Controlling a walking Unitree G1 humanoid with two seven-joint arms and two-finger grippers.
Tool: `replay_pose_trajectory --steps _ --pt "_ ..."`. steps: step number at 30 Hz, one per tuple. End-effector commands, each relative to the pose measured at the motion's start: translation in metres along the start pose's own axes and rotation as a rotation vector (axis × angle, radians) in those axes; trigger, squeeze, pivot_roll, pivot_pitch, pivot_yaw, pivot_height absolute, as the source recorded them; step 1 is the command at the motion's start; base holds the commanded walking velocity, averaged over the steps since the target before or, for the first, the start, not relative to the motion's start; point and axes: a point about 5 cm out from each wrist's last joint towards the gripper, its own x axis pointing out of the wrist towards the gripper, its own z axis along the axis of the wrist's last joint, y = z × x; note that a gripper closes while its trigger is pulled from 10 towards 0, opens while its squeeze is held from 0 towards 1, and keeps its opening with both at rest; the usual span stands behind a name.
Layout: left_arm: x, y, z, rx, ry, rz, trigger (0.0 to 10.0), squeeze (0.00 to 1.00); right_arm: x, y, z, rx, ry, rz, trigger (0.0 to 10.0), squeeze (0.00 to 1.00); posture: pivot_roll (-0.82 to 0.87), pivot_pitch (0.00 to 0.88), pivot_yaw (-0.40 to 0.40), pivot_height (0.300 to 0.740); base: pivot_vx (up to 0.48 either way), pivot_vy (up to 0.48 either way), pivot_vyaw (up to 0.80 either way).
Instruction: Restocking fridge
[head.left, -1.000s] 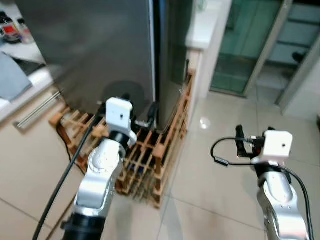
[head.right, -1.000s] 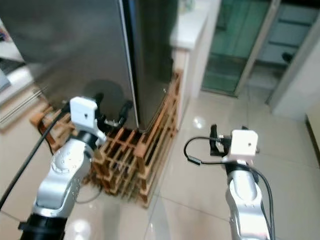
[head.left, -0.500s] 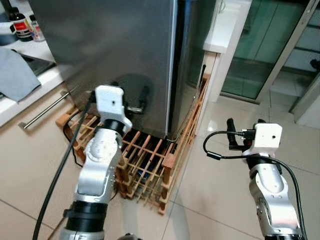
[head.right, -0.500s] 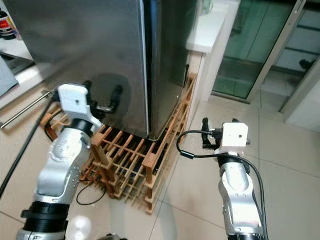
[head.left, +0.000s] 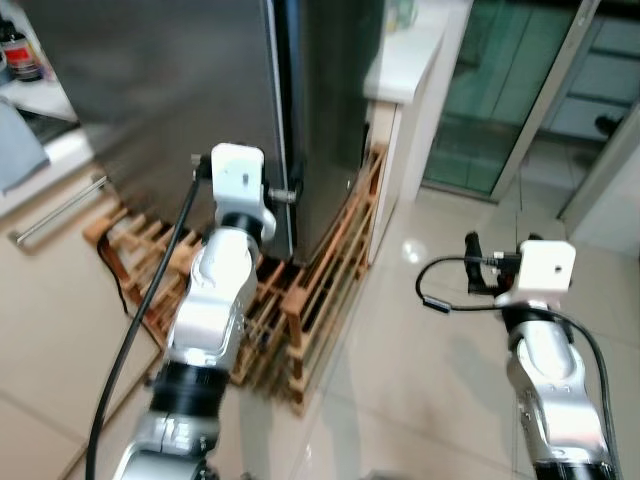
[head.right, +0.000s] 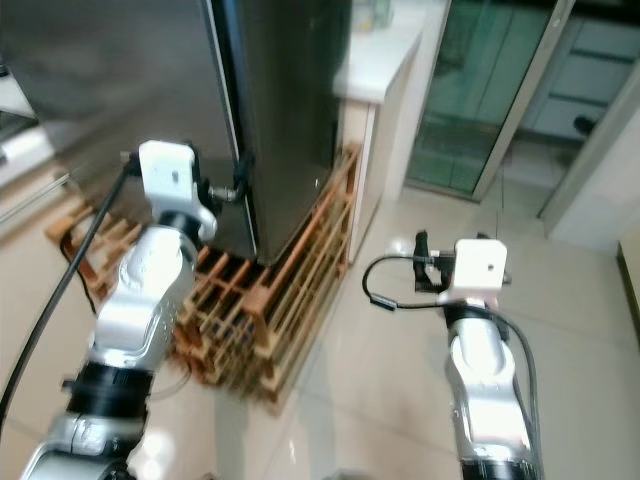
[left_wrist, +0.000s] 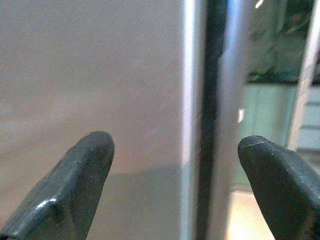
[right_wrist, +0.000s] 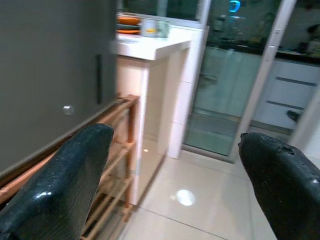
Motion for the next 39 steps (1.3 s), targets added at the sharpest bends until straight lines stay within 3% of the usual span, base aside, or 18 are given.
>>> replay_pose_trajectory --steps 1,9,11,14,20,27,33,39 --pt "0.007 0.002 0.001 0.020 0.004 0.017 10.0 0.00 0.001 0.000 0.002 -0.004 -0.009 0.006 10.0 0.00 -0.12 0.000 0.006 0.740 0.000 0.000 0.00" --pt "0.022 -0.009 0.000 -0.031 0.019 0.001 10.0 0.00 0.000 0.001 0.001 -0.006 -0.006 0.009 10.0 0.00 -0.13 0.000 0.001 0.740 0.000 0.000 0.00" --pt "0.027 -0.020 0.004 -0.117 -0.005 -0.048 10.0 0.00 0.000 0.001 0.001 -0.006 -0.006 0.009 10.0 0.00 -0.13 0.000 0.001 0.740 0.000 0.000 0.00" --pt "0.036 -0.039 0.012 -0.162 -0.019 -0.121 10.0 0.00 0.000 0.002 0.002 -0.006 -0.008 0.011 10.0 0.00 -0.14 0.000 -0.001 0.740 0.000 0.000 0.00" --pt "0.040 -0.057 0.016 -0.150 -0.028 -0.213 10.0 0.00 -0.001 0.001 0.001 -0.007 -0.007 0.005 10.0 0.00 -0.14 0.000 -0.001 0.740 0.000 0.000 0.00" --pt "0.050 -0.065 0.021 -0.176 -0.029 -0.247 10.0 0.00 -0.002 0.003 0.000 -0.005 -0.003 0.006 10.0 0.00 -0.17 0.000 0.010 0.740 0.000 0.000 0.00" --pt "0.055 -0.069 0.012 -0.163 0.014 -0.224 10.0 0.00 -0.003 0.001 0.000 -0.009 -0.001 0.004 10.0 0.00 -0.18 0.000 0.011 0.740 0.000 0.000 0.00" --pt "0.060 -0.076 0.007 -0.208 0.050 -0.215 10.0 0.00 -0.003 -0.002 0.000 -0.017 -0.001 0.000 10.0 0.00 -0.19 0.000 0.012 0.740 0.000 0.000 0.00"
